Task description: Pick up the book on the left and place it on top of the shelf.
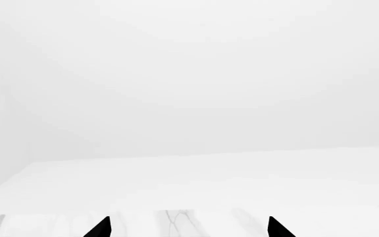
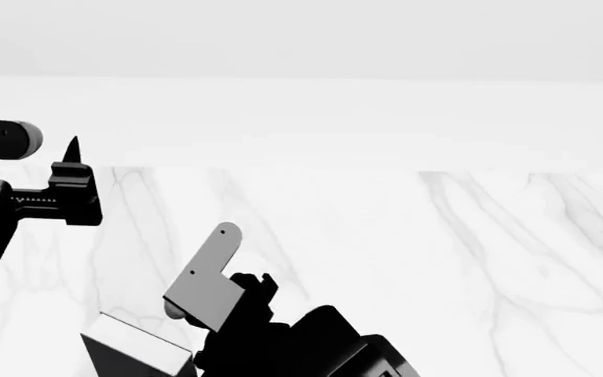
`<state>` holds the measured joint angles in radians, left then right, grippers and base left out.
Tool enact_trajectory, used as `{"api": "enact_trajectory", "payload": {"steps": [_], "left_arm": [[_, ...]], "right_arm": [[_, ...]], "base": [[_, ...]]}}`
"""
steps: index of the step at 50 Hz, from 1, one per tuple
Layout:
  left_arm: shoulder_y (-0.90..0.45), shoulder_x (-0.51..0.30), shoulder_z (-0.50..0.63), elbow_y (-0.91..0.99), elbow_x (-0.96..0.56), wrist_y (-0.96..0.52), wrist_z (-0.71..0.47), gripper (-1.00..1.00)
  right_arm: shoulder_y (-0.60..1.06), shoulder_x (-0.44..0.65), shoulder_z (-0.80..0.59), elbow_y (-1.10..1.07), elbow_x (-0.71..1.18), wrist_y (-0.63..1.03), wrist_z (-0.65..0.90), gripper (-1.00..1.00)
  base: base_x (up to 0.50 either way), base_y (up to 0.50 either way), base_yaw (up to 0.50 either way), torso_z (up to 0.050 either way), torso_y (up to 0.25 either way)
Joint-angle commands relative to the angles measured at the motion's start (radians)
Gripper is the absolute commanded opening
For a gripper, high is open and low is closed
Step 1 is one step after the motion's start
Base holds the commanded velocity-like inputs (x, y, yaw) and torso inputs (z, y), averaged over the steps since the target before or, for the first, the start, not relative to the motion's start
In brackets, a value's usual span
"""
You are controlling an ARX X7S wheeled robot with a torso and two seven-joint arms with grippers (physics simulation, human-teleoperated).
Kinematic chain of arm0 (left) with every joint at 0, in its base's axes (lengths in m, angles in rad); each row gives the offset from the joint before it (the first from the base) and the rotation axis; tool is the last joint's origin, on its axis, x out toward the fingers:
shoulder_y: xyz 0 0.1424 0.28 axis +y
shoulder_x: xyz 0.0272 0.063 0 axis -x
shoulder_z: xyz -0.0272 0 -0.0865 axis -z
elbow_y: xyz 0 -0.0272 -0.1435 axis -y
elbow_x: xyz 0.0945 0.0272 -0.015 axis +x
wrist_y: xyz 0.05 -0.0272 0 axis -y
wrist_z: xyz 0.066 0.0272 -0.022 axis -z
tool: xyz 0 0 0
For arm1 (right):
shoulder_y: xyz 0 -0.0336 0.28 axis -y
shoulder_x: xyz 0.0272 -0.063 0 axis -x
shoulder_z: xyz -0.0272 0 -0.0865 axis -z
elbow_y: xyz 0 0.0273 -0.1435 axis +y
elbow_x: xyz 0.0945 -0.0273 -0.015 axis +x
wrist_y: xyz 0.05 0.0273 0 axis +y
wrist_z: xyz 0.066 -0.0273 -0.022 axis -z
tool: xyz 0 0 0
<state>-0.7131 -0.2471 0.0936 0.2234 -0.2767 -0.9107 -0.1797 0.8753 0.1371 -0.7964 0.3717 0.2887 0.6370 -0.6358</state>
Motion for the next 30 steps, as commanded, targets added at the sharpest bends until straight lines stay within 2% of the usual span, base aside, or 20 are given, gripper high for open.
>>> {"api": "enact_trajectory", "payload": {"steps": [1, 15, 16, 30], "left_arm": [[0.003, -0.003, -0.001, -0.003, -0.005, 0.004, -0.002, 1.0], [0.007, -0.007, 0.0, -0.008, -0.009, 0.011, -0.005, 1.0], [0.008, -0.007, 0.0, -0.008, -0.01, 0.011, -0.006, 1.0], [0.008, -0.01, 0.004, -0.006, -0.014, 0.011, -0.011, 1.0]], "right_arm": [[-0.008, -0.032, -0.038, 0.079, -0.006, -0.036, -0.02, 1.0], [-0.016, -0.053, -0.058, 0.153, -0.009, -0.068, -0.018, 1.0], [-0.015, -0.054, -0.058, 0.154, -0.008, -0.068, -0.018, -1.0], [-0.013, -0.048, -0.06, 0.141, 0.002, -0.056, 0.0, -1.0]], "base": [[0.0, 0.0, 0.0, 0.0, 0.0], [0.0, 0.0, 0.0, 0.0, 0.0], [0.0, 0.0, 0.0, 0.0, 0.0], [0.0, 0.0, 0.0, 0.0, 0.0]]}}
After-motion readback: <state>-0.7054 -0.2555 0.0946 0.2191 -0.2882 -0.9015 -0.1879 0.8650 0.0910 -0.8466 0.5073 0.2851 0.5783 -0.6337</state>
